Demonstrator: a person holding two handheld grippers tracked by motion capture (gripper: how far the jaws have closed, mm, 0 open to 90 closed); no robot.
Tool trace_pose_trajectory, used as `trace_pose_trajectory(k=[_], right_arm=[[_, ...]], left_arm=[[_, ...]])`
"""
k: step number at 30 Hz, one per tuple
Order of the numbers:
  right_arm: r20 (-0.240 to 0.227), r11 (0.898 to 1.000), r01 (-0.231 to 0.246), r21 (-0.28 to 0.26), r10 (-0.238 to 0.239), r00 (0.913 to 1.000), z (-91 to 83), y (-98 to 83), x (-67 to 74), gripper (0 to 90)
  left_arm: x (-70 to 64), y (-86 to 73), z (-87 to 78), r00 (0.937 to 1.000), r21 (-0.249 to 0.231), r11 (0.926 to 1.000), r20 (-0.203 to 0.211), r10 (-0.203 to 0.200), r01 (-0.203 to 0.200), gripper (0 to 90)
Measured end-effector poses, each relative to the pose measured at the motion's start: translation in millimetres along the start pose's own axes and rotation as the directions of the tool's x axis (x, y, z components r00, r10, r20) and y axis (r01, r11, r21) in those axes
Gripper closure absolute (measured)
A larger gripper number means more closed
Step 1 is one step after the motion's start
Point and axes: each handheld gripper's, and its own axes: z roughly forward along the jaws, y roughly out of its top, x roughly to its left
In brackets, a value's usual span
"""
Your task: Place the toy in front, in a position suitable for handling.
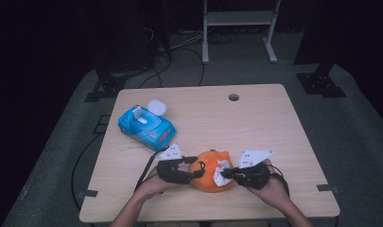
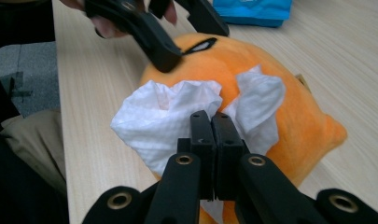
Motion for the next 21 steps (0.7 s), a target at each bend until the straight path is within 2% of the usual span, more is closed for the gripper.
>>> trace_pose_trajectory(k=[2,3,4,5,9,11,13,15,20,21], right_arm=[[0.002,1.0,-0.007,-0.003,0.007,1.0,0.0,-0.8,-1.2,88.4],[0.006,1.0,-0.008,-0.005,0.008,0.9999,-0.3,-1.5,-2.9,88.4],[0.006,1.0,-0.015,-0.008,0.015,0.9999,-0.8,-1.7,-4.1,88.4],[-0.007,0.999,-0.043,-0.023,0.043,0.9991,-1.3,-2.5,-7.9,88.4],[-0.014,0.998,-0.05,-0.023,0.05,0.9986,-1.6,-2.9,-10.2,88.4],[-0.008,0.998,-0.053,-0.024,0.053,0.9986,-4.6,-3.9,-12.4,88.4],[0.024,0.997,-0.071,-0.029,0.072,0.9971,-11.0,-8.0,-17.6,88.4],[0.024,0.996,-0.078,-0.036,0.079,0.9966,-12.3,-8.9,-18.5,88.4],[0.022,0.997,-0.049,-0.053,0.05,0.9985,-11.1,-0.8,-10.2,88.4],[0.007,0.998,-0.025,-0.055,0.025,0.9996,-7.3,4.2,-3.2,88.5]], left_arm=[[-3.3,4.4,-3.5,0.9992,-0.004,0.9993,0.008,0.038,-0.038,33.2],[-4.4,5.0,-3.7,0.9989,-0.004,0.999,0.012,0.044,-0.044,32.5],[-4.9,4.9,-3.5,0.9986,0.005,0.9987,0.008,0.052,-0.052,33.8],[-4.4,2.8,-1.1,0.9983,0.015,0.9982,0.002,0.058,-0.058,37.6],[-2.5,1.3,1.4,0.999,0.01,0.999,-0.01,0.045,-0.045,46.8],[-2.0,1.4,1.5,0.999,0.011,0.9992,-0.021,0.039,-0.039,47.3],[-0.3,0.1,2.1,0.9996,0.005,0.9998,-0.02,0.021,-0.021,47.1],[-0.1,-0.1,2.6,0.9996,0.006,0.9998,-0.019,0.019,-0.019,46.8],[0.1,1.2,3.7,0.9998,0.007,1.0,-0.021,0.002,-0.002,47.0],[-0.2,2.8,5.1,0.9997,0.008,1.0,-0.024,0.0,0.001,47.3]])
